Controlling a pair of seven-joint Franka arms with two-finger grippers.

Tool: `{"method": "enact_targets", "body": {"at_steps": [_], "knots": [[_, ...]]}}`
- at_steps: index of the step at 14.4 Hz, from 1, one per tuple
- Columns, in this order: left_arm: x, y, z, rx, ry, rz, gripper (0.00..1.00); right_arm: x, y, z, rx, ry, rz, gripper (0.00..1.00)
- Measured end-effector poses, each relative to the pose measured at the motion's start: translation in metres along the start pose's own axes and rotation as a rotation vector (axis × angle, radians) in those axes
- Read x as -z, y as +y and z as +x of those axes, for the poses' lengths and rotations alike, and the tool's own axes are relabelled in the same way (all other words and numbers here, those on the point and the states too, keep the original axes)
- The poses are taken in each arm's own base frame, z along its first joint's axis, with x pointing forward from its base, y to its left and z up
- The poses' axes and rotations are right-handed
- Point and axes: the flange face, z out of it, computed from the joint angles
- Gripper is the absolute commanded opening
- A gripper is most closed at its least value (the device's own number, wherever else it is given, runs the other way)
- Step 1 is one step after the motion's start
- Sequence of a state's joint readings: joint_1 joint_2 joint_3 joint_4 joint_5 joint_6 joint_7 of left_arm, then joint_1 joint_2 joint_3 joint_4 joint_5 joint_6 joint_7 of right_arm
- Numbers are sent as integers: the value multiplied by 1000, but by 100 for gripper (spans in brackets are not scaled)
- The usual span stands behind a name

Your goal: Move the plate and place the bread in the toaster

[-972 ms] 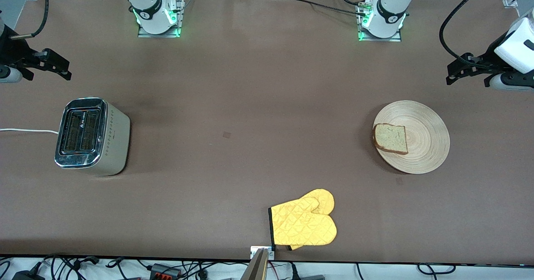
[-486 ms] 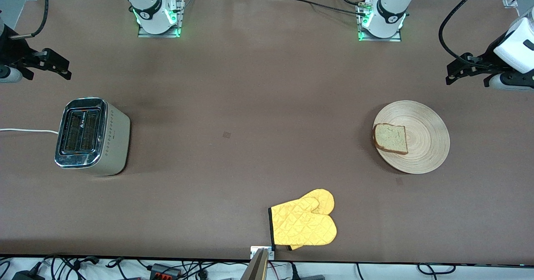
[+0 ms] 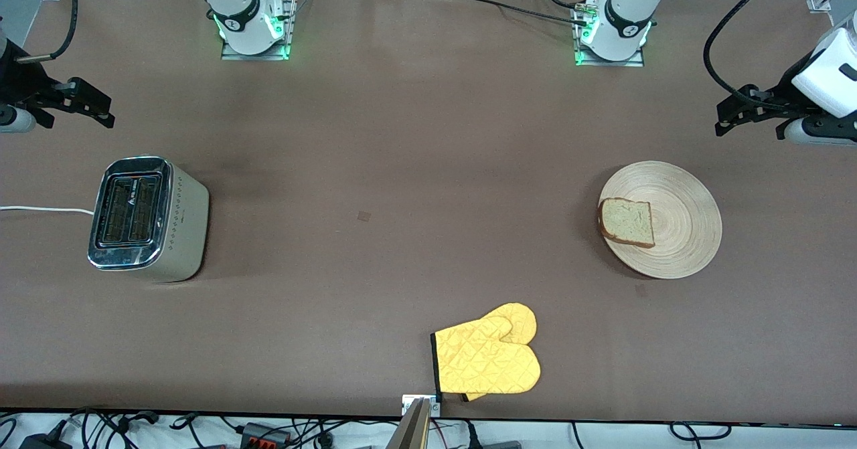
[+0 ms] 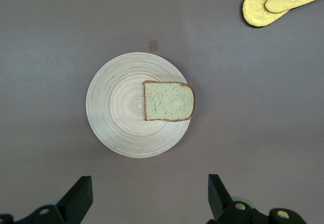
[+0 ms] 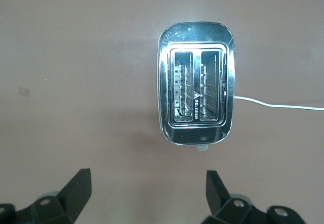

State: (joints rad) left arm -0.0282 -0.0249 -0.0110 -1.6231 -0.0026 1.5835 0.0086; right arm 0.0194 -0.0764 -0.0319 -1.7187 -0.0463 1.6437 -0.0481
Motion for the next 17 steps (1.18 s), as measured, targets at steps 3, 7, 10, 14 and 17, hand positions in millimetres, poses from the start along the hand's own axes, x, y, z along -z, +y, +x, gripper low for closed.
{"method": "enact_targets", "body": {"at_steps": [3,7,10,14,17], "knots": [[-1,-1,-1,3,-9,0,100,0,-3,0,6,1,0,100],[-11,-1,-6,3,-88,-1,100,0,-5,0,8,2,0,100],[-20,-2,-5,4,-121,-2,100,0,-5,0,8,2,0,100],[-41,-5,3,10,-170,-3,100,-1,-5,0,8,-1,0,100],[-80,-28,13,49,-274,-10,100,-2,-8,1,13,2,0,100]]}}
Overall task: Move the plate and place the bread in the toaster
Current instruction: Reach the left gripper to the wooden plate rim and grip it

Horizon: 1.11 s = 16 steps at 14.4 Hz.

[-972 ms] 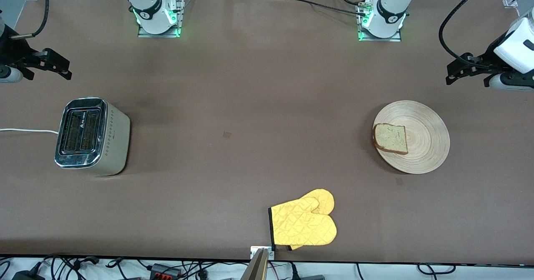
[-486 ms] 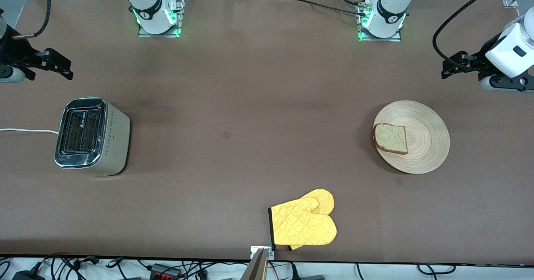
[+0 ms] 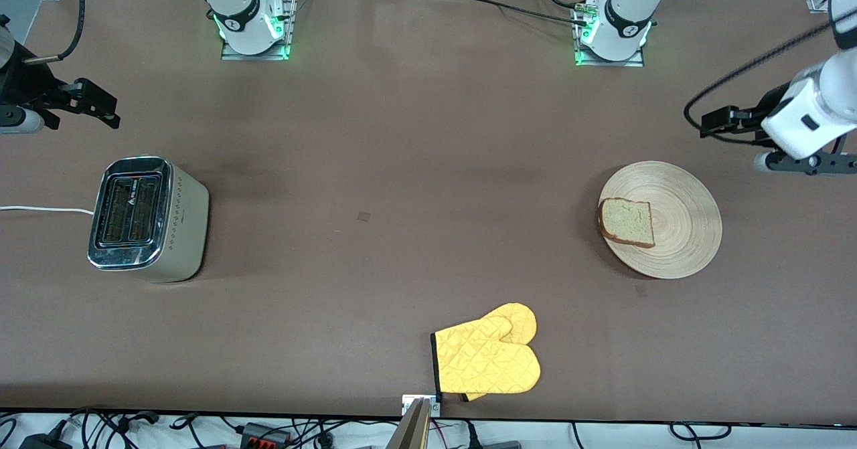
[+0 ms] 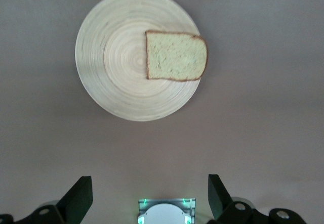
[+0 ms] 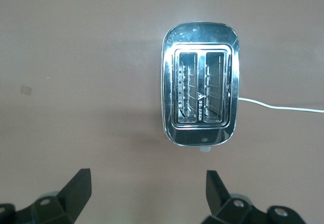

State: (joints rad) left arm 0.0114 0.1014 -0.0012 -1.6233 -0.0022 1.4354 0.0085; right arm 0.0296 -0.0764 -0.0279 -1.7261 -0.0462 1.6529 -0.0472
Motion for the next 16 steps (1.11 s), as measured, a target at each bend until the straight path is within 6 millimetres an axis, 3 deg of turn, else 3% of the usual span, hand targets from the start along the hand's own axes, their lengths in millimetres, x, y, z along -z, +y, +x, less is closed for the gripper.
{"method": "enact_targets", "body": {"at_steps": [3,6,8,10,12,16], "knots": [[-32,-61,22,51,-58,-77,100,0,0,0,1,3,0,100],[-59,-133,39,71,-54,-304,100,0,-1,0,1,3,0,100],[-96,-180,50,58,-37,-507,100,0,-1,1,1,4,0,100],[-145,-227,58,40,-12,-678,100,0,-1,1,2,4,0,100],[-191,-259,63,-1,14,-787,100,-2,-2,0,3,0,0,100],[-258,-294,67,-46,73,-938,100,-5,-3,0,-5,-4,0,100]]}}
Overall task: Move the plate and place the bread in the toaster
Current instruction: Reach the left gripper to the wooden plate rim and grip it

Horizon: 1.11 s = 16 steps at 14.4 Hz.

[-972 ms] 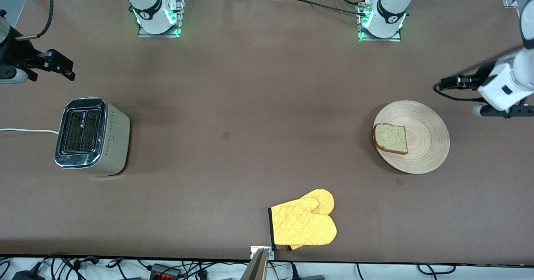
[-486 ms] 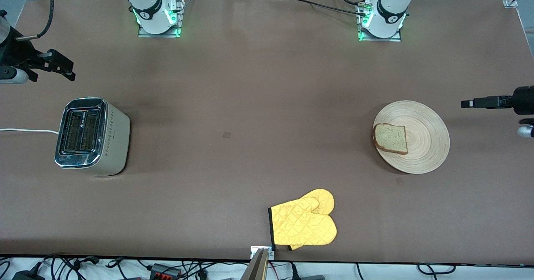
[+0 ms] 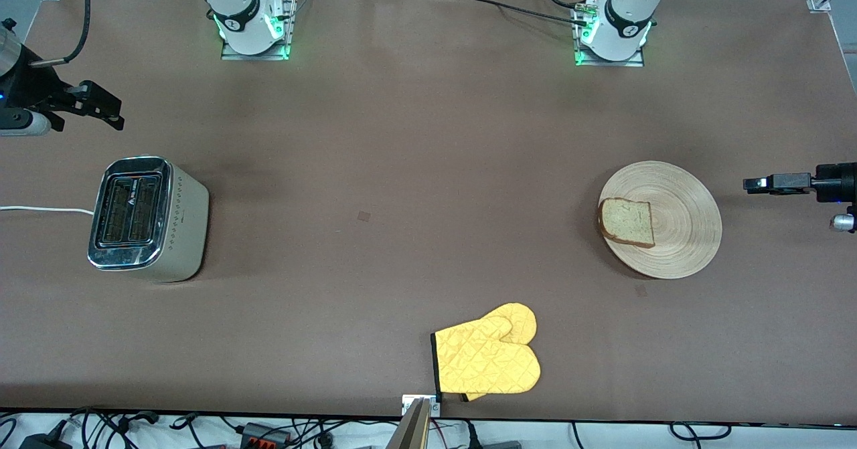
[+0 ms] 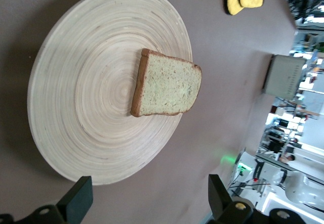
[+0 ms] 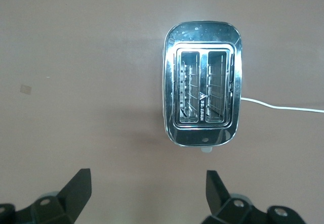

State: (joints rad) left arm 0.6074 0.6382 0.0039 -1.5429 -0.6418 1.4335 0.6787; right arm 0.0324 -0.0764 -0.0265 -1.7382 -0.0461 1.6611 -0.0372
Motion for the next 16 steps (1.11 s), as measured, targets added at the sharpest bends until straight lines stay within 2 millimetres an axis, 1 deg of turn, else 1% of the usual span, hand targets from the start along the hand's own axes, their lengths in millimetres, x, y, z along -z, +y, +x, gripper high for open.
{"method": "enact_targets", "body": {"at_steps": [2,4,6,8,10,13,15,16], "knots": [[-10,-30,0,-51,35,-82,100,1,-1,1,-29,11,0,100],[-21,-53,0,-81,41,-111,100,1,-2,2,-37,14,0,100],[-23,-72,-3,-90,58,-114,100,1,-2,2,-38,14,0,100],[-20,-92,-7,-99,88,-107,100,1,-2,2,-38,14,0,100],[-24,-111,-11,-110,104,-122,100,1,-1,2,-40,14,0,100],[-42,-135,-10,-120,135,-177,100,1,-1,1,-40,14,0,100],[-55,-145,-8,-146,141,-204,100,3,-1,1,-41,17,0,100],[-59,-147,-7,-153,139,-209,95,4,-1,0,-41,19,0,100]]}}
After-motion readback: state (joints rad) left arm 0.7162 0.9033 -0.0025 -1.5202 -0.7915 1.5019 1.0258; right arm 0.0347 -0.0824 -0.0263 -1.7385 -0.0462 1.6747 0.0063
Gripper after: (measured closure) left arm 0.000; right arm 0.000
